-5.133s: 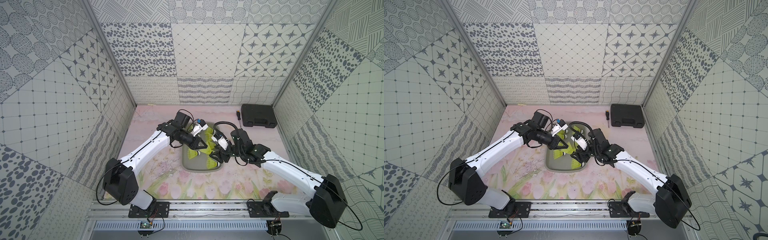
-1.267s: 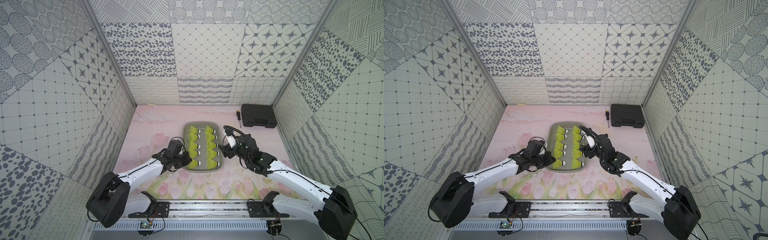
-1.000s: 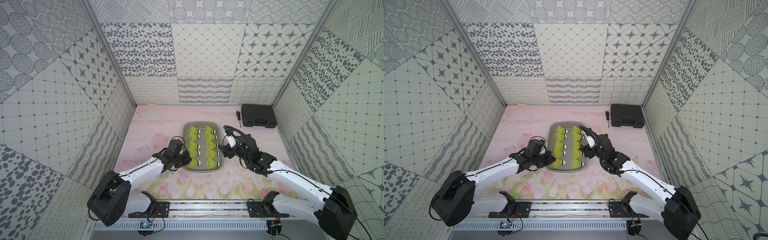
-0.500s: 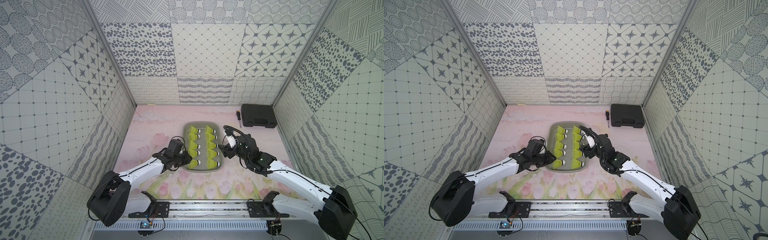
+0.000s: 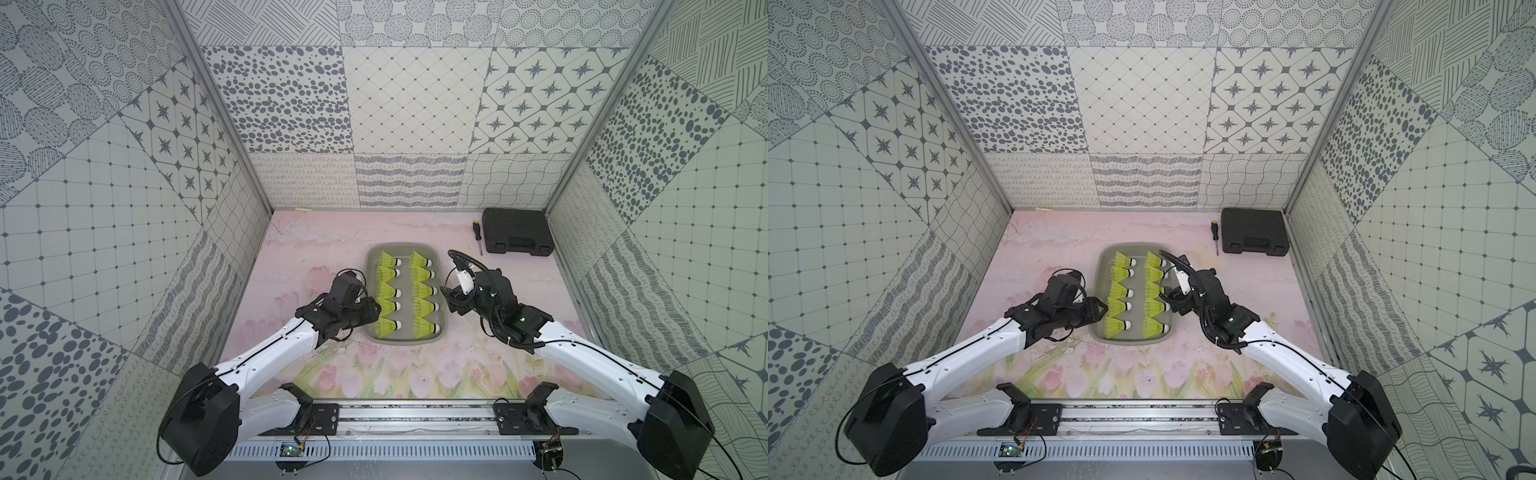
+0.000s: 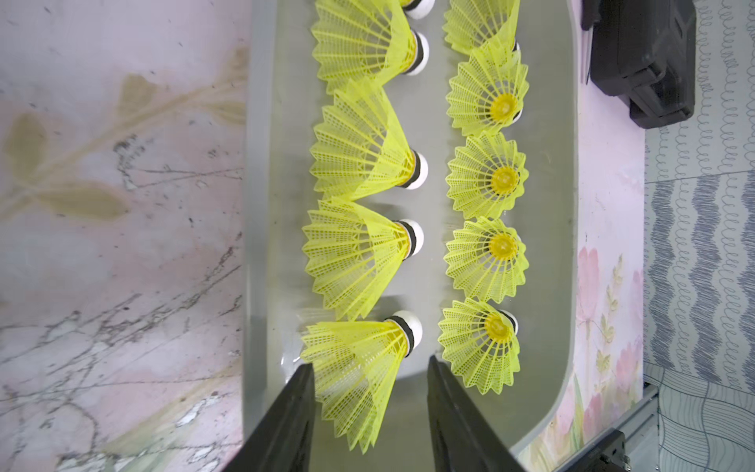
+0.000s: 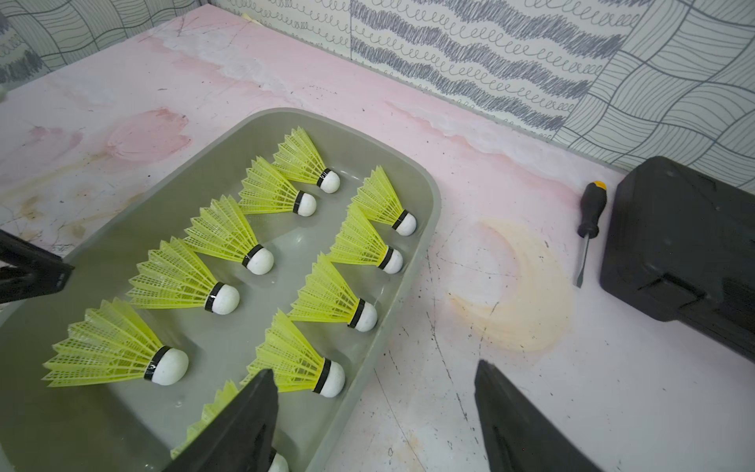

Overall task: Put the shuttlecocks into the storage box
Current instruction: Place the shuttlecock in the storage box, then reset both arms

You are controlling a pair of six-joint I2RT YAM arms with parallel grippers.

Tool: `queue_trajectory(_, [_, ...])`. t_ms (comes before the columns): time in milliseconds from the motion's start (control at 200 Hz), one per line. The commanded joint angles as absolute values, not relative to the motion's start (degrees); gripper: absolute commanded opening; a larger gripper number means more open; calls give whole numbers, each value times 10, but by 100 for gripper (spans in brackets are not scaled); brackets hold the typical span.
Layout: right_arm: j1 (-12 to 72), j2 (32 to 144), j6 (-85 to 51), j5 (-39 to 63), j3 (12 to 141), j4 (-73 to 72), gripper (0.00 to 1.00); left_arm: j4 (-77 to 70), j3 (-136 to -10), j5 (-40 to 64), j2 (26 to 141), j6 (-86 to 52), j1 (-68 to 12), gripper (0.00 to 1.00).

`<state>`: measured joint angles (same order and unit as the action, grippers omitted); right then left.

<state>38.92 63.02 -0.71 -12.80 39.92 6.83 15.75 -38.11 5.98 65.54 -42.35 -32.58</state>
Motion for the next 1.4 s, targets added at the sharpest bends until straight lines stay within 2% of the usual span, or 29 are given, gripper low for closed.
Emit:
queue_trajectory(0, [390, 612, -28, -207, 384, 44, 81, 231, -406, -75, 627, -346, -325, 54])
queue_trajectory(270, [354, 586, -71, -304, 361, 54, 89, 215, -414, -215, 602, -264, -306, 65])
queue_trajectory(470, [279, 578, -108, -295, 348, 65, 90, 137, -390, -272, 601, -205, -258, 69])
queue_trajectory(685, [206, 579, -114, -266, 317, 20, 96, 25, -348, -289, 605, -137, -214, 72])
queue_trajectory(1001, [122, 627, -67, -185, 263, -118, 100, -122, -287, -224, 643, -81, -154, 78])
queue_trajectory(1396, [56, 688, -21, -66, 221, -277, 100, -287, -240, -118, 731, -67, -72, 83])
